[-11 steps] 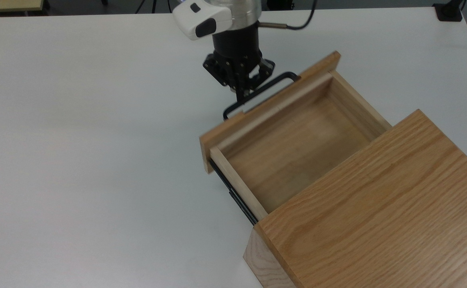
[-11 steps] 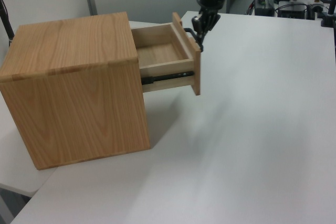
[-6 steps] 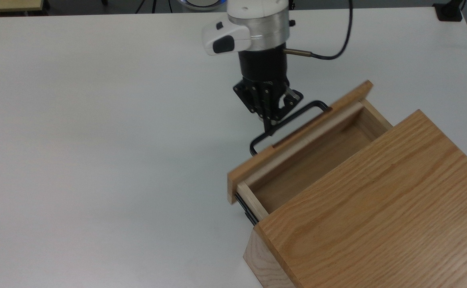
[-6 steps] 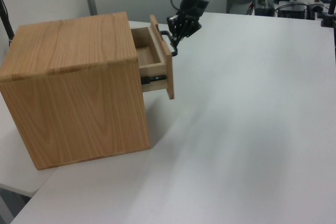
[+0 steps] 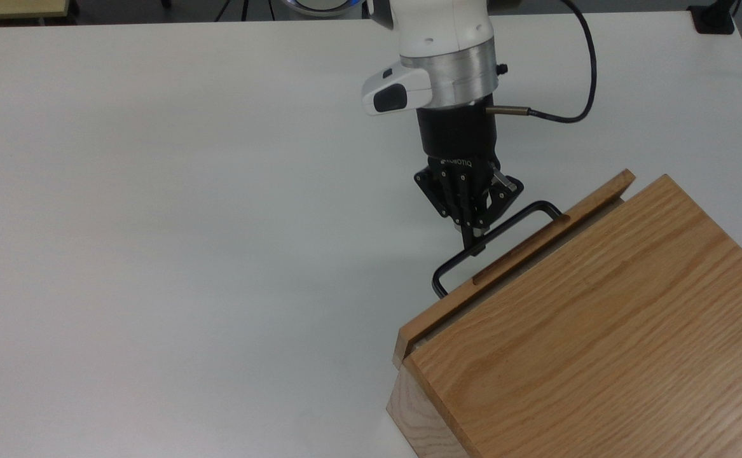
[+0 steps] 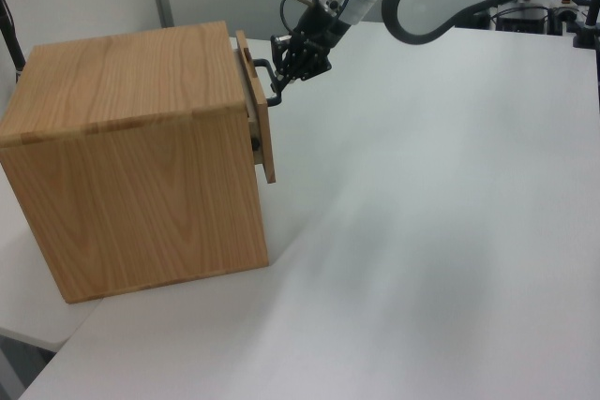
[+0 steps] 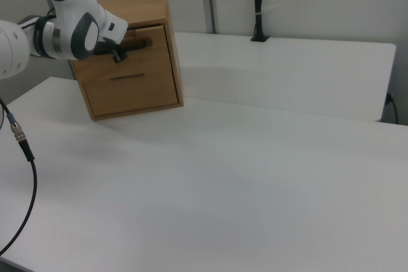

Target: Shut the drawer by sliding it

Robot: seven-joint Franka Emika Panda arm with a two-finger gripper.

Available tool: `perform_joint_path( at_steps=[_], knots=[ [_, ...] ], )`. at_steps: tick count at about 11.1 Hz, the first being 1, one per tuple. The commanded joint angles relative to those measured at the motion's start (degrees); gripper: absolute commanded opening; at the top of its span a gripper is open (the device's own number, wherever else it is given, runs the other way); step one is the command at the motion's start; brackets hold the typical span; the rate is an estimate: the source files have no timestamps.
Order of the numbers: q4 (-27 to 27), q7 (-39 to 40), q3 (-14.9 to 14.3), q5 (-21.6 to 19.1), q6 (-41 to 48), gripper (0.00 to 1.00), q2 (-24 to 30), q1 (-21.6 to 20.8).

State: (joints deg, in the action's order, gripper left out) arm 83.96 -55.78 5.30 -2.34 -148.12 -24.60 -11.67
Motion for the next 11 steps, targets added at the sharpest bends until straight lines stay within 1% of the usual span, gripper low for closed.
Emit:
perform_joint_path(
  at_steps=[1,3,6,7,8,9,10,11],
  knots=[
    [-3.53,-3.28,-0.37,0.67,-2.70,0.00,-2.82,-1.34],
    [-3.54,-5.20,-0.38,0.75,-6.02,0.00,-3.17,-1.52],
    [-4.24,-5.47,-0.46,1.98,-7.19,0.00,-4.14,-2.22],
    [-4.24,-5.39,-0.46,2.07,-7.10,0.00,-4.05,-2.22],
    [-3.98,-4.78,-0.46,3.12,-6.66,0.00,-3.18,-1.70],
    [-2.76,-3.82,-0.38,5.30,-5.27,0.00,-1.09,-0.91],
    [-0.48,-1.11,-0.20,6.02,0.84,0.00,1.72,0.32],
    [0.15,4.92,-0.11,5.68,8.21,0.00,4.18,1.29]
  ],
)
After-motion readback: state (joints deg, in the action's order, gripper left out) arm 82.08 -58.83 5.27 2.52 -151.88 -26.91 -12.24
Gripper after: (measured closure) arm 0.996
